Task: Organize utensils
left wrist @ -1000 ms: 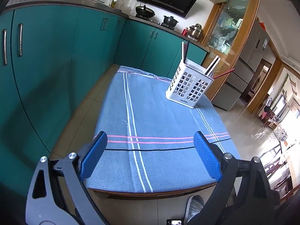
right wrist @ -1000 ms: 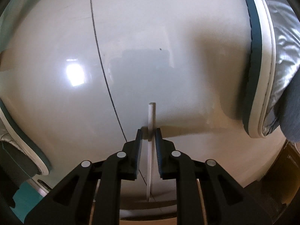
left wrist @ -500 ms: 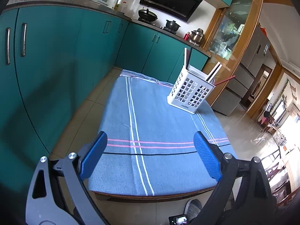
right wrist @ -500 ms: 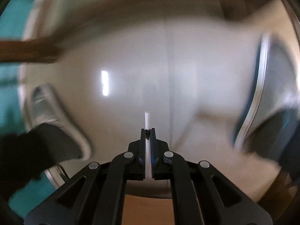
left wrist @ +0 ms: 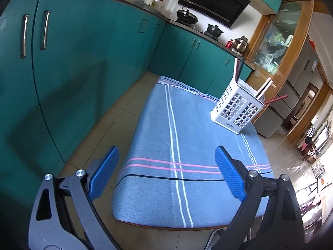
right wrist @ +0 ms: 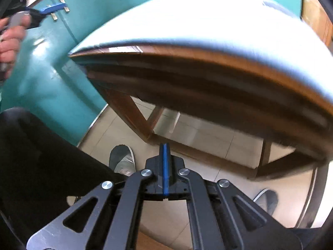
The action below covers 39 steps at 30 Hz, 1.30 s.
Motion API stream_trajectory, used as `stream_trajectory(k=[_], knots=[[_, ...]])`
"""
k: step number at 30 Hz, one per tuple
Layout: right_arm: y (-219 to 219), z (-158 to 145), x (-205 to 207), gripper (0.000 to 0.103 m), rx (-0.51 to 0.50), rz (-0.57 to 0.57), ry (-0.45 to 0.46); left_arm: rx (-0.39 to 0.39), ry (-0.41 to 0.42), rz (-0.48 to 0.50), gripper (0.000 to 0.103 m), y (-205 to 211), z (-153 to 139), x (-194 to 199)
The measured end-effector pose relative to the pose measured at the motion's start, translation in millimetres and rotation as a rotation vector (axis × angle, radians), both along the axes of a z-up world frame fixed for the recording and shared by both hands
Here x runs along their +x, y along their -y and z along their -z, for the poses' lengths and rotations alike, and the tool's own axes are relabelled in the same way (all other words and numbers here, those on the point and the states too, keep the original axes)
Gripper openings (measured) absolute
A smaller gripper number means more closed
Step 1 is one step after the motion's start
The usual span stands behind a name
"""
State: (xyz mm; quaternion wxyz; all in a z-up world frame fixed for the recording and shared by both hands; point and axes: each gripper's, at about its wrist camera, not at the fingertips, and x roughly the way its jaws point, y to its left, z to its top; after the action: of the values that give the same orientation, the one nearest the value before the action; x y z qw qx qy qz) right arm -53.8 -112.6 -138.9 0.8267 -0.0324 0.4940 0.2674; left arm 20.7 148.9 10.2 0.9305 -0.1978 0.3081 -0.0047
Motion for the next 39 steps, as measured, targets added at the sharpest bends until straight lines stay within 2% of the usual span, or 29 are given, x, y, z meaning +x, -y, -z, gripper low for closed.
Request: stream_trajectory(k=[2,3,5,8,10,12,17,21,23,26,29,32,34,39], knots=[[1,-3,-1,0.0,-0.021,0.002,0.02,0.002,-0.005,-0.011,0.092,-3,1,2],[0,1,1,0.0,-0.035,-0.007,-0.004,0.004,-0.009,-0.014,0.092,-4,2,2],[6,3,-1,0.006,-0.036,0.007,-0.025,0.017,-0.015,-0.022,0.092,-7,4,1],[7,3,-3,0.025,0.005,0.029,-0.028,0.01,-0.023,-0.051,0.092,-19,6,-1],[4,-6,-4,0.053,0.065,0.049,-0.012,0.002,-0.025,-0.065,0.092,-28,9,-4],[5,-20,-6,0.063,0.121,0.073,0.034,0.011,-0.027,-0.084,0.092,-40,10,-8],[6,-63,-2,0.065,0.195,0.045,0.136,0.021,-0.048,-0.092,0.092,-82,12,-17],[10,-95,5,0.075,0.235,0.036,0.244,0.042,-0.127,-0.041,0.092,-123,32,-20],[10,-106,11,0.076,0.243,0.037,0.266,0.061,-0.167,-0.038,0.092,-143,53,-20],[7,-109,22,0.079,0.242,0.041,0.297,0.019,-0.235,0.004,0.093,-172,107,-12],[1,-110,36,0.079,0.225,0.044,0.327,0.05,-0.368,0.002,0.093,-186,186,5],[-11,-107,52,0.079,0.197,0.046,0.348,0.058,-0.443,0.007,0.093,-186,255,22],[-16,-108,64,0.079,0.19,0.053,0.376,0.053,-0.462,0.03,0.092,-179,295,35],[-31,-105,108,0.079,0.152,0.049,0.409,0.111,-0.454,0.088,0.091,-158,360,78]])
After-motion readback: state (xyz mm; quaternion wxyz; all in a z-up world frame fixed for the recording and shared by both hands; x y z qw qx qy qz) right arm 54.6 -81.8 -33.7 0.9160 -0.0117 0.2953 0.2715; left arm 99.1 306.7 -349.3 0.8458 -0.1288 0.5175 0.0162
